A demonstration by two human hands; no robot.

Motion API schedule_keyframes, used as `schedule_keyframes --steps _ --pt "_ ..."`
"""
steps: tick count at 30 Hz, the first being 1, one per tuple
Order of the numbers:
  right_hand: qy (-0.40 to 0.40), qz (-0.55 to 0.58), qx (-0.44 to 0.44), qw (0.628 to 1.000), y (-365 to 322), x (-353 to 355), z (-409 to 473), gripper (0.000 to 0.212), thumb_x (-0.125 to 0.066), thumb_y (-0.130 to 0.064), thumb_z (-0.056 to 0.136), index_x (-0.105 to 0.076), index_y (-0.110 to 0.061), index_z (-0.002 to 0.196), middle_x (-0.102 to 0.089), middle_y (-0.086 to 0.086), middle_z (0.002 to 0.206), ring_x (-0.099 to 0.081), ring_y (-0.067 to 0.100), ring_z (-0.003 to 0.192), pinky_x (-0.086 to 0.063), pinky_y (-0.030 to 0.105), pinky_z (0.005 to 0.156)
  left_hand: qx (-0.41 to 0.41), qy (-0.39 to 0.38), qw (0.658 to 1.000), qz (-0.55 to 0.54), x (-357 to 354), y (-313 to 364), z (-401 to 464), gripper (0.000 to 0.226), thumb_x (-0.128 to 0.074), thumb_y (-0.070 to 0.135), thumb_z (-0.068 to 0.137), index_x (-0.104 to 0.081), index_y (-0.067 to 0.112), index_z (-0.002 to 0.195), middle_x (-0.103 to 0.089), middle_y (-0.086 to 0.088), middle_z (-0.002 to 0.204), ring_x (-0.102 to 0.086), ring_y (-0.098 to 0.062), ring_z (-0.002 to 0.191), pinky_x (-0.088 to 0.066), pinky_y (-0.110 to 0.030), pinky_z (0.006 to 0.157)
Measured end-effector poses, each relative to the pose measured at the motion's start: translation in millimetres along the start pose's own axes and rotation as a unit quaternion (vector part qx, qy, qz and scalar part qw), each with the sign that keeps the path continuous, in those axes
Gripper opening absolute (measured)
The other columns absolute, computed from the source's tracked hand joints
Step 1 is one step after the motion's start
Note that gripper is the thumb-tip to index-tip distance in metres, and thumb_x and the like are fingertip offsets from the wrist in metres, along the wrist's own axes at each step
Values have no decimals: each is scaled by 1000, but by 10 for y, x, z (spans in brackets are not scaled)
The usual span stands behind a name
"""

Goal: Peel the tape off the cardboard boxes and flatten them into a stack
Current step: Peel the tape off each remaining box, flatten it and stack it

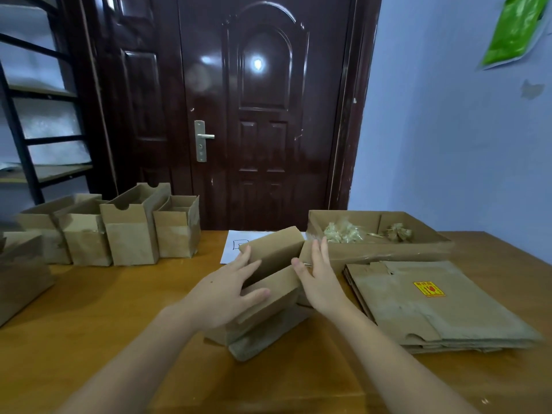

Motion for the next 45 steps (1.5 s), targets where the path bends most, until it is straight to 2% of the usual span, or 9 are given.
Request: schedule_keyframes --steps 8,11,14,18,24,30,37,40,45 --pt "111 117 -71 984 -352 -30 308 103 -72 -55 87 -15 -15 163 -12 2 170 -21 23 154 -26 46 124 -120 119 986 15 -48 548 -238 45 -40 52 102 -41 49 147 -40 14 160 -53 -6 129 -44 -20 89" --pt "98 122 -122 980 -398 -58 375 76 -81 -43 81 -39 -9 134 -51 2 138 -55 21 123 -48 36 102 -154 129 980 18 -56 692 -272 40 -40 46 103 -44 45 143 -47 17 155 -34 -9 149 -46 -31 107" --pt "57 91 -138 985 -401 -42 378 60 -69 -24 90 -37 -18 140 -53 -4 123 -59 17 107 -51 30 85 -157 127 979 12 -63 703 -292 35 -43 47 101 -46 45 137 -51 20 149 -34 -7 149 -45 -30 110" --pt "47 74 -126 988 -425 91 327 77 -51 -9 96 -15 -23 163 -39 3 157 -43 24 136 -42 36 109 -108 170 959 -200 69 638 -313 23 -60 29 99 -59 46 115 -64 26 121 -61 3 114 -54 -24 94" --pt "41 187 -70 979 -506 251 160 78 -51 -8 98 -14 -33 163 -18 -9 168 -23 16 153 -33 43 121 40 223 860 -457 337 288 -134 22 -70 19 97 -67 32 115 -71 20 115 -63 6 112 -54 -26 99" --pt "13 309 3 951 -633 377 -39 85 -58 -5 83 -32 -36 158 -50 -17 151 -58 12 130 -55 40 101 204 131 879 -410 185 -94 -41 99 -78 59 82 -26 22 158 -49 15 131 -53 -2 101 -43 -17 77" --pt "-6 410 18 912 -535 418 -72 89 -67 -4 73 -41 -29 154 -67 -25 127 -69 11 113 -59 26 75 243 -32 687 -684 -175 -201 -77 84 -85 60 64 -67 10 129 -74 -19 117 -73 -34 104 -57 -45 92" --pt "-36 343 -7 939 -435 403 -51 91 -67 -6 80 -31 -32 159 -62 -15 140 -67 14 119 -60 33 85 267 42 713 -647 -137 -250 -73 87 -85 61 54 -68 8 120 -74 -18 115 -70 -37 108 -53 -51 102" --pt "-144 260 -57 953 -232 282 -130 105 -86 -47 75 -17 -61 152 -52 -14 149 -58 19 130 -47 52 110 266 149 751 -586 0 -369 -34 66 -81 68 48 -64 27 98 -72 1 102 -70 -24 96 -56 -37 76"
Point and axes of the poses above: each hand's wrist, its own z-axis towards the middle knuckle, its own x-axis out of the back of the hand, y = z × x, the point moved 4 cm from there along z, towards the middle knuckle
